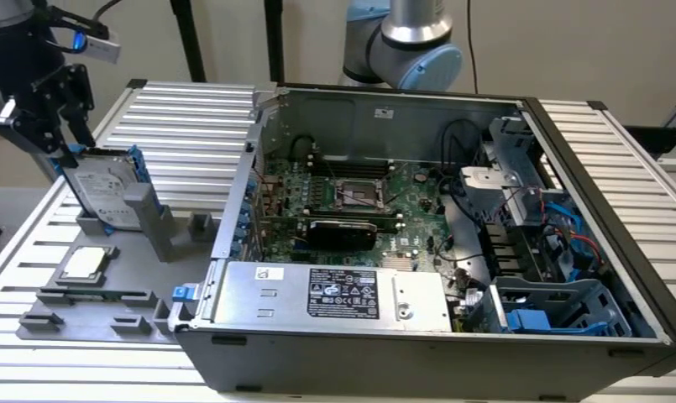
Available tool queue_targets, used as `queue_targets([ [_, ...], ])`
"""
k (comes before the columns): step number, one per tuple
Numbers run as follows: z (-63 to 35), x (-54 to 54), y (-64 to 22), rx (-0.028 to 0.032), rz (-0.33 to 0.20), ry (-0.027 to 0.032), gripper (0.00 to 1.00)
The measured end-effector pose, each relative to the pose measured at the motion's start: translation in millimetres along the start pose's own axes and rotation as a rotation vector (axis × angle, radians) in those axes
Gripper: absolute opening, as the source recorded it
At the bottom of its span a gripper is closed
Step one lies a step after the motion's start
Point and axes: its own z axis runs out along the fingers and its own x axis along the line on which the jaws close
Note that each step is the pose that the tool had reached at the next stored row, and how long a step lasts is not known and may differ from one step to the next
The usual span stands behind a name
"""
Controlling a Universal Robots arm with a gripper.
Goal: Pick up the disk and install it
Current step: 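Pick up the disk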
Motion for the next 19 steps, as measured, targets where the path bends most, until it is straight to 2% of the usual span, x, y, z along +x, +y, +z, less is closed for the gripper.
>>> queue_targets([
  [11,19.8,4.4,0.0,0.0005,-0.005,-0.0014,1.0],
  [18,21.4,4.5,1.4,0.0017,-0.008,-0.0026,1.0],
  [19,21.4,4.5,1.4,0.0017,-0.008,-0.0027,0.0],
])
